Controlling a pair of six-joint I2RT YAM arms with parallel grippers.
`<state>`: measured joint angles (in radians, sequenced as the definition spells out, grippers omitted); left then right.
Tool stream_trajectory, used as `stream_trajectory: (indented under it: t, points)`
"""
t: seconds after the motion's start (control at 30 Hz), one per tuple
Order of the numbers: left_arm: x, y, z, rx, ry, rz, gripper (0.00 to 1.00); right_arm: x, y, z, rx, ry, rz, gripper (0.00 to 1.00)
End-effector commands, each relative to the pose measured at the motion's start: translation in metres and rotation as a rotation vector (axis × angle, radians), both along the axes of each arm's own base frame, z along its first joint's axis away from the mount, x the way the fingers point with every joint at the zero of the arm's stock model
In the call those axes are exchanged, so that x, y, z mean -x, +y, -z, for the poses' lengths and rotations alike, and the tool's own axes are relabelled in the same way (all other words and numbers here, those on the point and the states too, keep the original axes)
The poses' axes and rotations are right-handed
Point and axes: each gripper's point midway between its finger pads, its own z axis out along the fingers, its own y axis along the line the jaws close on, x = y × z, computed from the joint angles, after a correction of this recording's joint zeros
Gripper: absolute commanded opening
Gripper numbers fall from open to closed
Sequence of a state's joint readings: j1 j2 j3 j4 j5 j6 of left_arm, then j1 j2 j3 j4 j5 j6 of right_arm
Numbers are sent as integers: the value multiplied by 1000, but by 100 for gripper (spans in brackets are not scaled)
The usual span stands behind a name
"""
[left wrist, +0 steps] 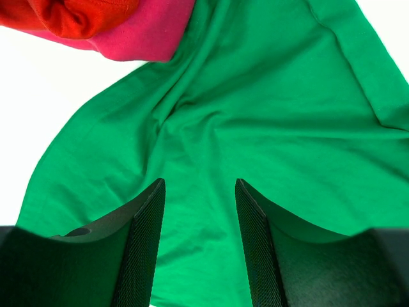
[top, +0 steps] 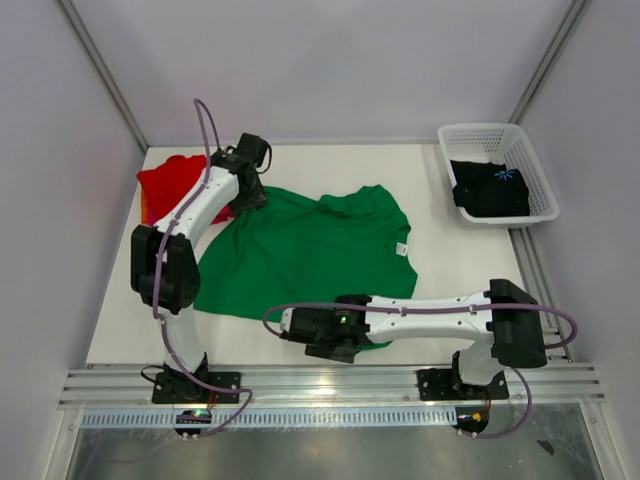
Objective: Fold and stack the t-shirts
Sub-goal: Flatten out the tshirt
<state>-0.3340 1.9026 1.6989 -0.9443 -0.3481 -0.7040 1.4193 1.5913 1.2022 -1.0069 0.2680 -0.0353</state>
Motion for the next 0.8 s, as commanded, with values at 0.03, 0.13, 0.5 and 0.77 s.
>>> stream_trajectory:
  t: [0.03, 0.13, 0.5, 0.77]
  points:
    - [-2, 0, -23, 20, -57, -14, 51, 11, 28, -5, -111, 44, 75, 55]
    - [-1, -1, -23, 27, -56, -14, 51, 18, 34, -7, -134, 86, 104, 56]
    - [0, -3, -20, 32, -47, 1, 51, 33, 29, 6, -101, 100, 202, 60]
    - [0, -4, -18, 32, -40, 13, 51, 32, 17, 22, -57, 54, 265, 60]
